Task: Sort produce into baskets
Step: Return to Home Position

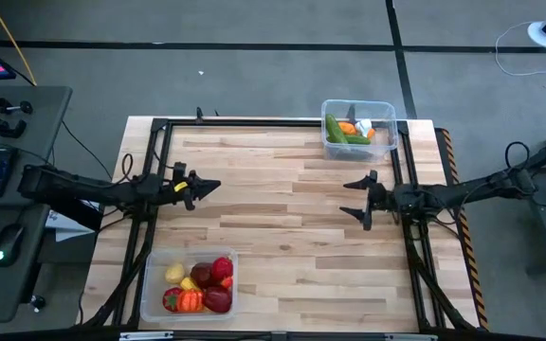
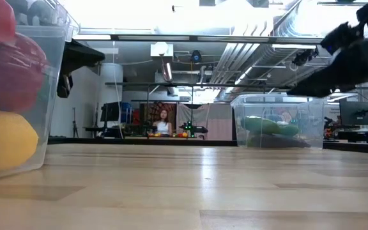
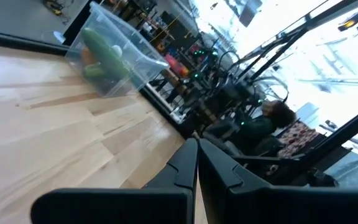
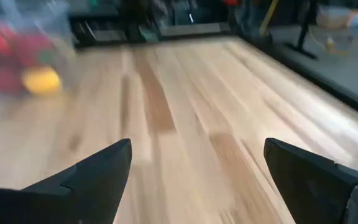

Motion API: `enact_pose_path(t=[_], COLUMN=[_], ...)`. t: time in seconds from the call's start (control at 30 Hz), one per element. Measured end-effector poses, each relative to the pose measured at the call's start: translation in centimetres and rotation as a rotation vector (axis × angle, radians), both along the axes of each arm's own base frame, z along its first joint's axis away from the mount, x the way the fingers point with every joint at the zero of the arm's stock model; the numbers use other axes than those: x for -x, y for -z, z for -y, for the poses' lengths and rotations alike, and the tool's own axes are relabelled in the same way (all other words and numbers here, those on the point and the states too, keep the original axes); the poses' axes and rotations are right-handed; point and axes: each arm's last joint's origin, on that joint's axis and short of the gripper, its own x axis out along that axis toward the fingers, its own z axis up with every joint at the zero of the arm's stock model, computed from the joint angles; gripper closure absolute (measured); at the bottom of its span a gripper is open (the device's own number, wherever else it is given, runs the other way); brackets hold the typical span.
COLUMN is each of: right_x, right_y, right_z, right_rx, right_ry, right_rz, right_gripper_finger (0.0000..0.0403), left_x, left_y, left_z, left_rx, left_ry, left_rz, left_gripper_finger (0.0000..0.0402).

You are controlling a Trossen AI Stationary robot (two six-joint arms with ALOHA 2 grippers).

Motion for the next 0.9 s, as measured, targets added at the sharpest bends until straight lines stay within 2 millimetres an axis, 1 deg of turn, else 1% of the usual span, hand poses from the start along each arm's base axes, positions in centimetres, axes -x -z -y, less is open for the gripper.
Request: enact_pose_path(t=[0.17, 0.33, 0.67, 0.9], right_x=[0.4, 0.6, 0.7, 0.8], right_y=[1.1, 1.7, 1.8, 1.6], right_z=[0.0, 0.1, 0.1, 0.1], right_rx=[0.004, -0.023, -0.020, -0.024], right_ry=[0.002, 0.013, 0.013, 0.012], right_rz=[-0.123, -0.181, -0.194, -0.169], right_gripper_finger=[0.0045, 0.0045, 0.0045, 0.0045], left_x=[0.6, 1.4, 3.7, 5.0], left_y=[-0.7, -1.7, -3.6, -4.4], left_z=[0.0, 0.0, -0.1, -0.1], left_rx=[0.001, 0.003, 0.007, 0.010], left_ry=[0.000, 0.000, 0.000, 0.000], left_rz=[0.058, 0.153, 0.359, 0.475], left_gripper_finger=[0.0401, 0.0401, 0.0401, 0.0401])
